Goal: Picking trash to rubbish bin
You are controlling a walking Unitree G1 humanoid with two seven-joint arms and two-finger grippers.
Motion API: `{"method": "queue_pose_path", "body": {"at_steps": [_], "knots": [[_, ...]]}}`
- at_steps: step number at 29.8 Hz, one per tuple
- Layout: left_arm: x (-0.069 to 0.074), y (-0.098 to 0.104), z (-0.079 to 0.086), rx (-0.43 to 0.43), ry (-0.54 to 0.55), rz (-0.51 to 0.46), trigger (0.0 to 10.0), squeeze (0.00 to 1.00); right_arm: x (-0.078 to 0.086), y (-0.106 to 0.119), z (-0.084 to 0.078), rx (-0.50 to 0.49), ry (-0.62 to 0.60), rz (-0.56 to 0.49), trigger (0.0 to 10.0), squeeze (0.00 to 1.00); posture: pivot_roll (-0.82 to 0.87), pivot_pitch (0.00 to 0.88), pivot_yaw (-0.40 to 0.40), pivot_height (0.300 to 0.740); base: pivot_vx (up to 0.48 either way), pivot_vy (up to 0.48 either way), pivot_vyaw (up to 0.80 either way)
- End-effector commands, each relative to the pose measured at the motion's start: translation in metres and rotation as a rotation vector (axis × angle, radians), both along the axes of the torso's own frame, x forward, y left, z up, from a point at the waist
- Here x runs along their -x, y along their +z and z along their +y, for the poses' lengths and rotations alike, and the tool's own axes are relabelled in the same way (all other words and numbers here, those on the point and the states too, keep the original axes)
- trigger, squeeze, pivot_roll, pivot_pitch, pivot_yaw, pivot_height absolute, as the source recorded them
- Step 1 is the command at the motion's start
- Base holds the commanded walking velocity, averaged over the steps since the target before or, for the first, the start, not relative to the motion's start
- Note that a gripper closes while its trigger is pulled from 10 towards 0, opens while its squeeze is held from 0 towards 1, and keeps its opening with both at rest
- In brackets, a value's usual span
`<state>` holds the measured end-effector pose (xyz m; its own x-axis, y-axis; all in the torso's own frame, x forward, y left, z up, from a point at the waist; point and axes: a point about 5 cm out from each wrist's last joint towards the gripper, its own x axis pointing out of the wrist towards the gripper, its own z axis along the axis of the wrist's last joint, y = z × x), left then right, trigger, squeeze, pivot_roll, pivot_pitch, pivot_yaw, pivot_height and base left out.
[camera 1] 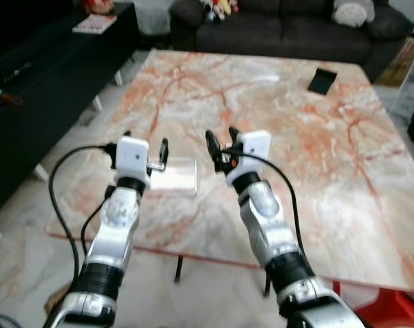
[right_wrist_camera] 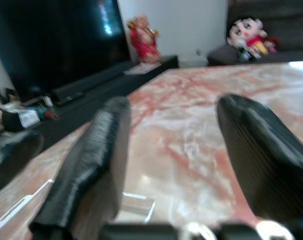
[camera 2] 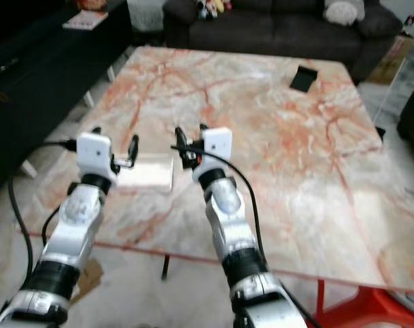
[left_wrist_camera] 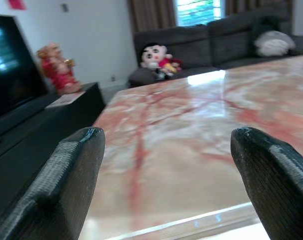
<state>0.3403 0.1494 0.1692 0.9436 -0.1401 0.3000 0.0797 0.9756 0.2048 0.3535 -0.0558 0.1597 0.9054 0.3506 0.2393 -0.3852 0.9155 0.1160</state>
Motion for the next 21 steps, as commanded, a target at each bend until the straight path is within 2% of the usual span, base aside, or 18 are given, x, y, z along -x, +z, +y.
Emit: {"method": "queue_pose_path", "body": {"at_steps": [1, 6, 7, 8, 9, 11, 12, 17, 18, 19, 21], "knots": [[0.002, -0.005, -0.008, -0.027, -0.072, 0.02, 10.0, 0.0, 0.0, -0.002, 0.0, -0.01, -0.01, 0.014, 10.0, 0.0, 0.12, 0.083, 0.009, 0.74, 0.0, 0.0, 0.0], [0.003, -0.014, -0.004, -0.114, -0.137, 0.078, 10.0, 0.0, 0.003, -0.004, 0.004, -0.006, 0.007, 0.017, 10.0, 0.0, 0.12, 0.073, 0.02, 0.74, 0.0, 0.0, 0.0], [0.002, -0.015, 0.001, -0.178, -0.158, 0.099, 10.0, 0.0, 0.004, -0.006, 0.006, -0.004, 0.013, 0.018, 10.0, 0.0, 0.13, 0.067, 0.024, 0.74, 0.0, 0.0, 0.0], [0.002, -0.015, 0.001, -0.178, -0.158, 0.099, 10.0, 0.0, 0.004, -0.006, 0.006, -0.004, 0.013, 0.018, 10.0, 0.0, 0.13, 0.067, 0.024, 0.74, 0.0, 0.0, 0.0], [0.0, -0.014, 0.01, -0.27, -0.14, 0.099, 10.0, 0.0, 0.005, -0.008, 0.006, -0.005, 0.013, 0.026, 10.0, 0.0, 0.13, 0.062, 0.027, 0.74, 0.0, 0.0, 0.0], [-0.001, -0.013, 0.017, -0.305, -0.144, 0.105, 10.0, 0.0, 0.005, -0.01, 0.006, -0.007, 0.011, 0.034, 10.0, 0.0, 0.13, 0.057, 0.029, 0.74, 0.0, 0.0, 0.0], [-0.004, -0.013, 0.022, -0.36, -0.151, 0.123, 10.0, 0.0, 0.005, -0.01, 0.007, -0.007, 0.012, 0.034, 10.0, 0.0, 0.13, 0.055, 0.031, 0.74, 0.0, 0.0, 0.0], [-0.005, -0.013, 0.025, -0.41, -0.164, 0.128, 10.0, 0.0, 0.006, -0.01, 0.007, -0.008, 0.015, 0.032, 10.0, 0.0, 0.13, 0.053, 0.031, 0.74, 0.0, 0.0, 0.0], [-0.009, -0.017, 0.025, -0.475, -0.199, 0.175, 10.0, 1.0, 0.006, -0.011, 0.008, -0.007, 0.018, 0.033, 10.0, 0.0, 0.13, 0.041, 0.033, 0.74, 0.0, 0.0, 0.0], [-0.012, -0.02, 0.024, -0.504, -0.245, 0.21, 10.0, 1.0, 0.007, -0.012, 0.008, -0.007, 0.02, 0.034, 10.0, 0.0, 0.13, 0.041, 0.033, 0.74, 0.0, 0.0, 0.0], [-0.013, -0.02, 0.021, -0.517, -0.266, 0.211, 10.0, 1.0, 0.007, -0.012, 0.009, -0.006, 0.022, 0.035, 10.0, 0.0, 0.13, 0.032, 0.033, 0.74, 0.0, 0.0, 0.0]]}}
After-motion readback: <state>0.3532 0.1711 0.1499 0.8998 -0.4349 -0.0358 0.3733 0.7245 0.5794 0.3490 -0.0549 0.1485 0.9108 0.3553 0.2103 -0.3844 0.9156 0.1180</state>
